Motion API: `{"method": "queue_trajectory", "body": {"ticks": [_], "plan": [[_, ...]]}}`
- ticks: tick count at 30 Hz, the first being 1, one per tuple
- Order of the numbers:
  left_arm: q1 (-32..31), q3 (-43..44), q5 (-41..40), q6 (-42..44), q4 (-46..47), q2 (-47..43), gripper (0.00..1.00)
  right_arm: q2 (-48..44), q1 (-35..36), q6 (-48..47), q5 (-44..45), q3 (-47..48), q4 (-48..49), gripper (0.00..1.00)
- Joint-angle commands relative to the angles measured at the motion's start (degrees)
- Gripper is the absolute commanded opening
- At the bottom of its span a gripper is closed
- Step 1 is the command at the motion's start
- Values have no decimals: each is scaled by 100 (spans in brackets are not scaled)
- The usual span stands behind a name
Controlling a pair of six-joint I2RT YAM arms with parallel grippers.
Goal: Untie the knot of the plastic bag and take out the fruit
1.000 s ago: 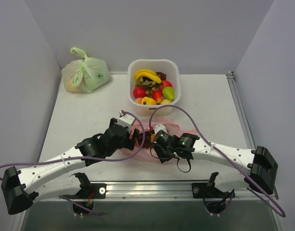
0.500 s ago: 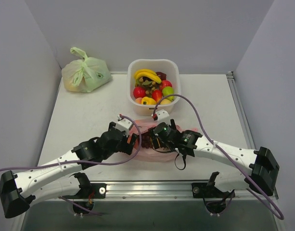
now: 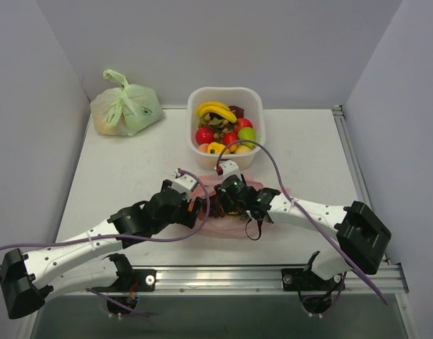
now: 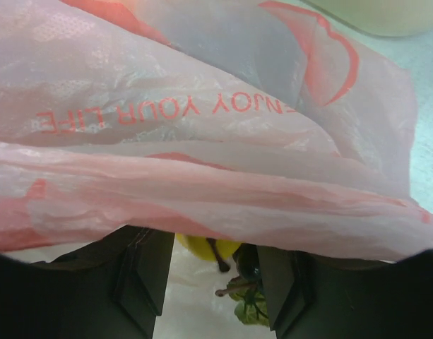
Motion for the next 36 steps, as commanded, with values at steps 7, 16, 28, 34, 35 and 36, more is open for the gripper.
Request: {"method": "queue_trajectory", "body": {"ticks": [7,16,28,34,35,36], "plan": [[116,115,-116,-78,257,112,86,135,-100,-85,-483,101,61,23],[204,132,-352,-61,310,218,86,-1042,-100,-181,-1475,374,-660,4],[977,167,245,1,556,218,86,-1913,-802,-611,-2988,1655,-819,0],[1039,106,420,-43,556,183,86,-1352,-1523,-920,-2356,2516,-390,0],[1047,115,464,-51,547,200,87,-1211,-1620,-972,-2172,2579,-266,1],[1074,132,499,-69,495,270,86,-914,-1829,-981,-2083,2641,-108,2]]}}
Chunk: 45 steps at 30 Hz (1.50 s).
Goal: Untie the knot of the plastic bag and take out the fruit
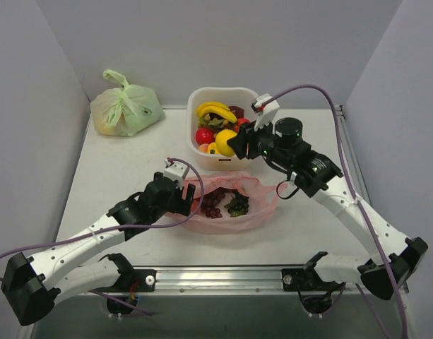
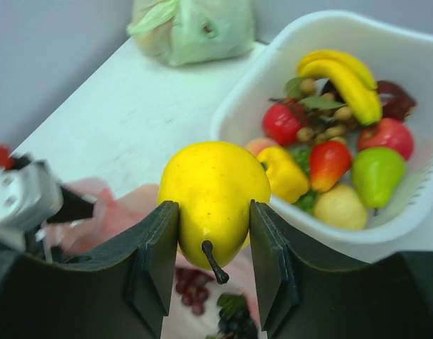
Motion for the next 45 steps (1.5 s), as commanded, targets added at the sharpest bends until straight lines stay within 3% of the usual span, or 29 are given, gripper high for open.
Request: {"method": "queue_trajectory", "body": {"ticks": [1,5,9,11,12,15,18,23,26,30,34,41,45], "plan": [[71,176,248,-67,206,57,86,880,-426,-218,561,283,836,5],[88,185,266,-67,118,83,87,1890,-918,-8,685,843,1419,12],[106,176,389,-102,100,48,87,2806,-1094,-165,1352,1600,1603,16],[115,176,442,-111,100,48,87,3262,-1208,-148,1485,1873,1595,24],[132,185,459,-111,92,65,87,3369,-1244,-131,1529,2100,1569,46],[141,185,460,-111,83,57,87,3616,-1305,-157,1574,2409,1333,80],[141,176,424,-111,57,48,87,3424,-1279,-148,1284,2306,1008,90],[150,202,389,-155,30,83,87,2118,-885,-183,846,1235,673,88],[176,203,416,-207,30,83,87,1143,-507,-332,800,321,322,81],[185,185,424,-251,56,39,87,85,222,-193,512,-708,-196,63],[194,159,363,-252,39,-31,87,-845,627,168,308,-1499,-706,56],[185,106,222,-164,-40,-206,87,-1156,769,871,-350,-2967,-1093,56],[176,-43,336,-111,-49,-321,87,-954,786,1108,-229,-3548,-1313,58]]}}
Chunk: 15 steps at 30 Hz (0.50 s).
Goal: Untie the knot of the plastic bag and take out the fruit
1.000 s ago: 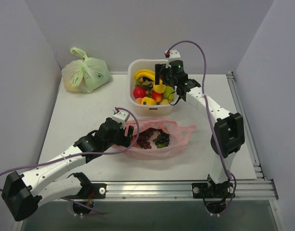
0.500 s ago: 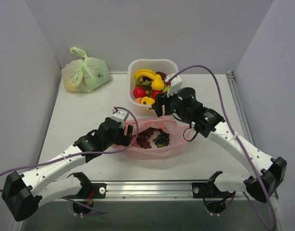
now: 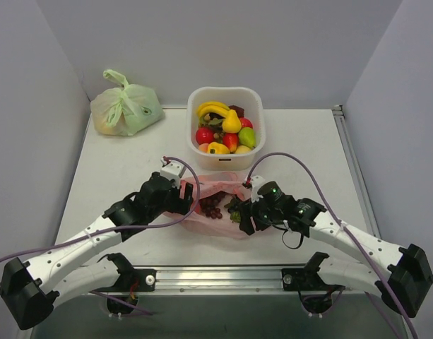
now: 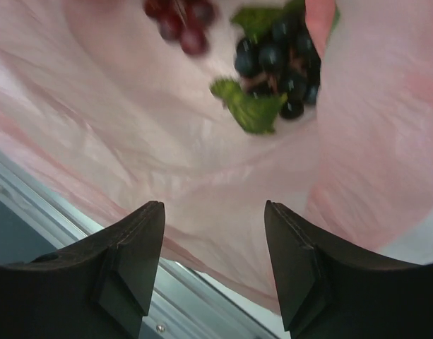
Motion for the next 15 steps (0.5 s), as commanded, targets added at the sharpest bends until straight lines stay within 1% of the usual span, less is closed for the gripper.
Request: {"method": "queue_trajectory", "body": {"ticks": [1,4,7,11,15], "plan": [[23,-57,87,18,15,-192,87,263,61,370,18,-309,-417,59],[32,-188,341,-113,-3,-254,88,588,52,370,256,-363,-593,62],[14,-259,570,-202,32,-289,88,712,70,388,476,-328,-585,62],[-12,-311,904,-202,41,-280,88,494,148,405,845,-39,-541,62],[-152,-364,932,-228,50,-192,88,177,236,581,1293,269,-497,62]]}}
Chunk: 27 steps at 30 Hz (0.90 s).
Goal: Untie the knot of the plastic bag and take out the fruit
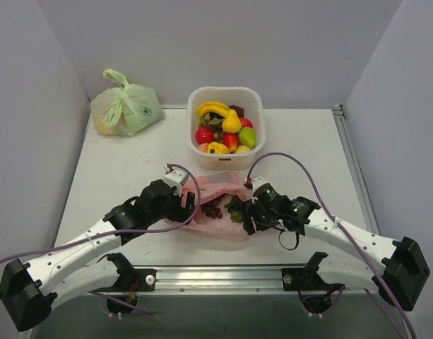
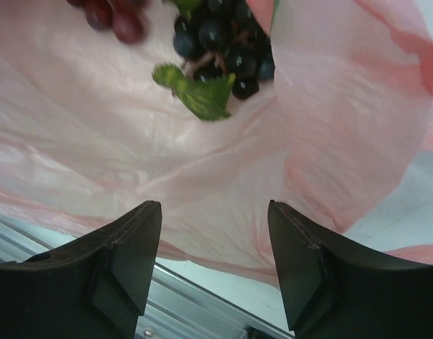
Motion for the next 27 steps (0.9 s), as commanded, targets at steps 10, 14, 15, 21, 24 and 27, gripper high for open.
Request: {"method": "queue_trajectory", "body": {"ticks": [10,14,15,21,24,27], "plan": [[-818,-24,-459,-277,63,233,88,72,396,782,1123,754,517,60],[-1003,-67,-583,-339,63,189,89,468,387,1238,1597,685,798,60],[-1056,-76,-600,-339,63,180,89,556,387,1327,1660,658,886,60],[-1170,-120,-645,-321,54,171,89,1172,343,2047,2212,456,1677,65],[-1205,-103,-671,-295,54,171,89,1488,308,2285,2486,386,1976,65],[-1214,-94,-697,-286,54,180,89,1927,194,2409,2583,394,2486,64]]}}
